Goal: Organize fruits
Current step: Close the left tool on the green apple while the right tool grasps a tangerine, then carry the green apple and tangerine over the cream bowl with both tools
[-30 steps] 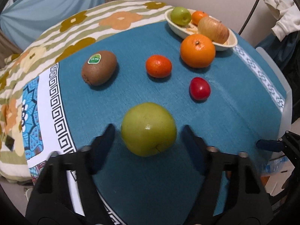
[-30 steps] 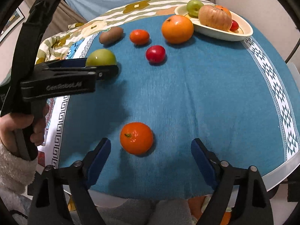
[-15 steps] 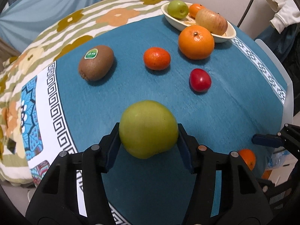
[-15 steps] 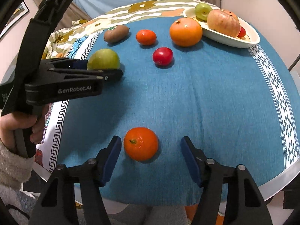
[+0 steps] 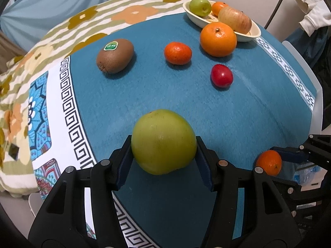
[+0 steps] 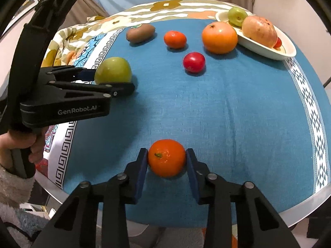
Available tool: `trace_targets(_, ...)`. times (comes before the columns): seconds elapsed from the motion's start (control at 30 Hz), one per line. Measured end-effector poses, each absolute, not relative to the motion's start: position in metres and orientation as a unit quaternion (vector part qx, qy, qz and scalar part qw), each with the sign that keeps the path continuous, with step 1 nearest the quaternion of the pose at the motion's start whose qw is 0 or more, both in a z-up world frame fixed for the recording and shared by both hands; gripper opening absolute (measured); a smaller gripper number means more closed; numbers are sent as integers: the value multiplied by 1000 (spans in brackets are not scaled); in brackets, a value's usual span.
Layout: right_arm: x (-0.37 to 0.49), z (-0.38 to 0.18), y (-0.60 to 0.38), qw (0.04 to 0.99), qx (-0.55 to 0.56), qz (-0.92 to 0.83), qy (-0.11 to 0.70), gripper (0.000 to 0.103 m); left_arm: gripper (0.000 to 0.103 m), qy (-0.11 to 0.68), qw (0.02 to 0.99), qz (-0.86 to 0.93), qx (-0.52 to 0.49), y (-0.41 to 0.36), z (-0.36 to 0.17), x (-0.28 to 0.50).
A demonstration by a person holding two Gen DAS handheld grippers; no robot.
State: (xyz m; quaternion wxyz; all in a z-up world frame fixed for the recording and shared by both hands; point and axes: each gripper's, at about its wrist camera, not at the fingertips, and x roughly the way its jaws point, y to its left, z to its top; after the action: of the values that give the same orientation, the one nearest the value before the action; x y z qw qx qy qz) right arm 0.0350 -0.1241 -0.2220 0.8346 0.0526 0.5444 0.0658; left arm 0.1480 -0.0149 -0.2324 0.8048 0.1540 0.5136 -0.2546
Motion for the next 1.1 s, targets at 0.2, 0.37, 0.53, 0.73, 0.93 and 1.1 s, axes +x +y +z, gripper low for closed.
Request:
trace_targets(0.2,39,-214,-123,841,55,68,535,34,60,513,811,-241,143,-5,-225,145)
trace_targets(0.37,38,-200,-120,849,49,72,522,34,60,510,818,-230,132,3,-213,144)
trace_targets(0.53,40,-180,-125,859,58,71,504,34,60,496,828,-229,125,5,-191,141)
trace_targets(0.73,45,-152,-133,873,58,63,479,34,60,476,838,-235,123,-4,-165,147)
trace_targets(0.93,56,-126,-149,885,55,58,458,34,60,451,849,-243,128,-23,-140,155)
trace_targets(1.1,72,-111,-174,895,50,61,439,34,60,441,858,-237,116,-45,-120,169)
